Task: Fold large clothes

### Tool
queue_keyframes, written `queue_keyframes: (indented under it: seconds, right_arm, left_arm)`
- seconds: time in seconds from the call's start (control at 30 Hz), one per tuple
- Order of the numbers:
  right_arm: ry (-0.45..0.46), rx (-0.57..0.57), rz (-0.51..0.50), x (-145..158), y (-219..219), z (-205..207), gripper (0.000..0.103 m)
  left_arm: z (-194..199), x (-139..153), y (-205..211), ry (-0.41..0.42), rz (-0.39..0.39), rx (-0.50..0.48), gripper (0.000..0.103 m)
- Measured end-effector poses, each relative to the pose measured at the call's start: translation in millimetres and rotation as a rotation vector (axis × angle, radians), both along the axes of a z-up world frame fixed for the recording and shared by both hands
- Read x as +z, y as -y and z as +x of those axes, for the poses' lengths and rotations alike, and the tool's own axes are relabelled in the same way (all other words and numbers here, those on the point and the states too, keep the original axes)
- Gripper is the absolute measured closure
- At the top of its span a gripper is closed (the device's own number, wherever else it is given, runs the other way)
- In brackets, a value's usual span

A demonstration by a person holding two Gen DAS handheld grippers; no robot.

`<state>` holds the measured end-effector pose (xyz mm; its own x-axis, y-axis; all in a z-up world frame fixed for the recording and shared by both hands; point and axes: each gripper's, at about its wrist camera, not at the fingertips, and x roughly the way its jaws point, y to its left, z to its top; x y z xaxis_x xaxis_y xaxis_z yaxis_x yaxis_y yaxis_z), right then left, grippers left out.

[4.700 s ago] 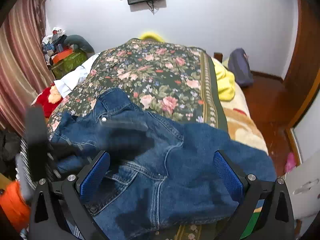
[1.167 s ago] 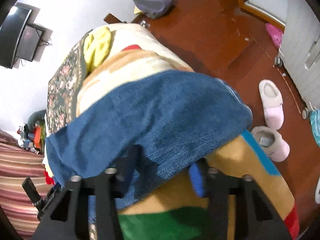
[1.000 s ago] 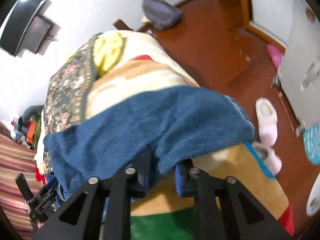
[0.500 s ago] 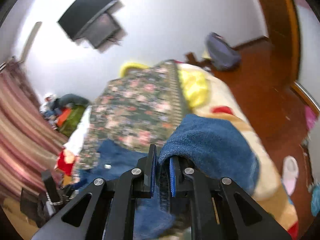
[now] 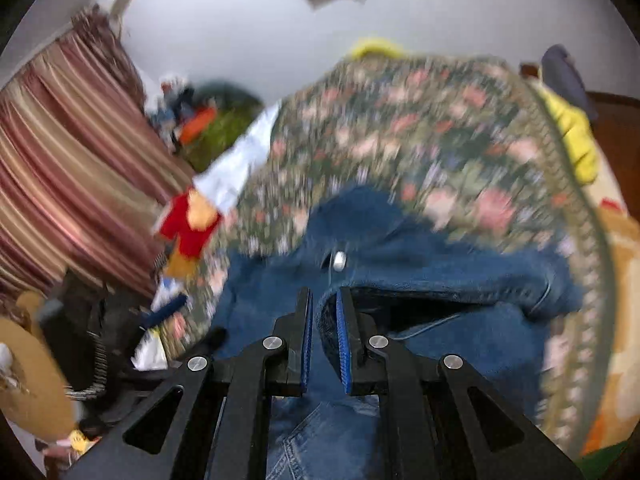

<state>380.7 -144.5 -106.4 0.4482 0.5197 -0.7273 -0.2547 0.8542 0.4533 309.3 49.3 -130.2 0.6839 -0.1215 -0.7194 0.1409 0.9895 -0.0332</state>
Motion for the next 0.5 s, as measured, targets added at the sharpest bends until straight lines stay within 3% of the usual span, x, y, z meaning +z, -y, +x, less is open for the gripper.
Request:
queue_keyframes:
  seconds: [0.17, 0.3, 0.4, 0.5]
  right_arm:
    - [-0.130, 0.020, -0.114, -55.2, -26.5, -1.1, 0.093]
    - [-0.274, 0.033, -0.119, -79.5, -15.2, -6.0, 0.093]
    - [-0.311, 0.069, -0.117, -75.0, -4.3, -12.0, 0.093]
    - [-0.233, 0.076, -0.125, -43.3, 11.3, -23.8, 0.093]
  left_arm:
    - [-9.8, -18.4, -27.9, -0.053, -0.013, 0.044, 0.017]
    - [-12.6, -25.6, -37.7, -0.080, -0.023, 0.060, 0.017]
    - [-12.6, -20.2, -36.0, -0.076, -0.034, 0.055, 0.017]
    - [-9.8, -7.7, -21.0, -0.052, -0.031, 0.024, 0.017]
